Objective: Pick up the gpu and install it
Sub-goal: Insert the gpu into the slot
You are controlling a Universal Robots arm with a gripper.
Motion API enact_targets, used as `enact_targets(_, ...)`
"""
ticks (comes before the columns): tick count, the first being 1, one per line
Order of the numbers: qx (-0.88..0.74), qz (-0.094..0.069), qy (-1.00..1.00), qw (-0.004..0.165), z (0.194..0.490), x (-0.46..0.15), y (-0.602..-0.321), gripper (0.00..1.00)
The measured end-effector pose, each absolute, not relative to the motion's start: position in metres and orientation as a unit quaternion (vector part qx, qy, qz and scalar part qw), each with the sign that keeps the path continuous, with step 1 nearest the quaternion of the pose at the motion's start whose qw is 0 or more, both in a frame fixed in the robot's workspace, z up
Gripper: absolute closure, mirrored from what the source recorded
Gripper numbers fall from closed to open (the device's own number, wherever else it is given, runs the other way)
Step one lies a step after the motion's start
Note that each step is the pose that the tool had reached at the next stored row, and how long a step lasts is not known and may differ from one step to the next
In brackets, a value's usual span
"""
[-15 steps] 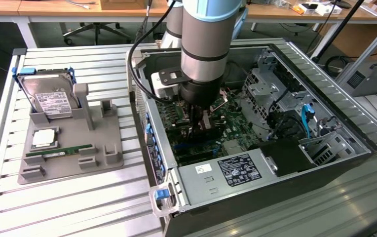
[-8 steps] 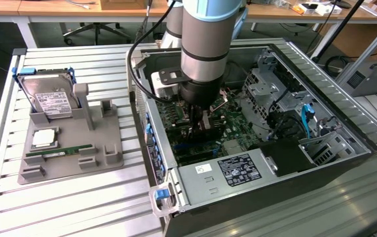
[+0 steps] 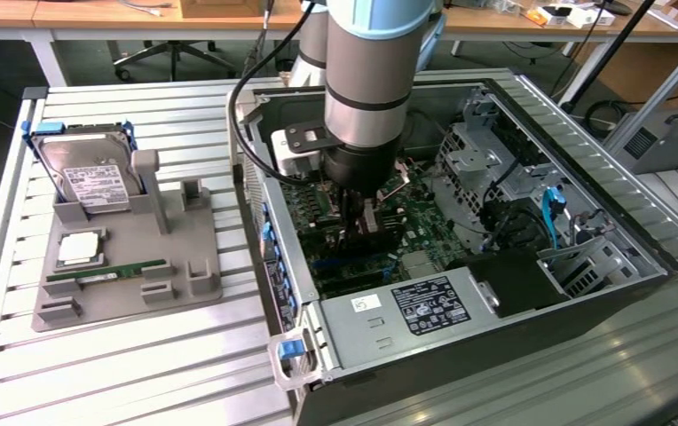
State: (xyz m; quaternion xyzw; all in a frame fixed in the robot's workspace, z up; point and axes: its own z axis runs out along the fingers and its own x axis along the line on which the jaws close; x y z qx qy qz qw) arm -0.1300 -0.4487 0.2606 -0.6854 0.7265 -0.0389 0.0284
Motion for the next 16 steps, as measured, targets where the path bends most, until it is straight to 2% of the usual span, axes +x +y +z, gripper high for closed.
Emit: enact_targets(16,-0.685,-0.039,0.727,0.029,0.2601,-0.1314,-0.4486,0.73)
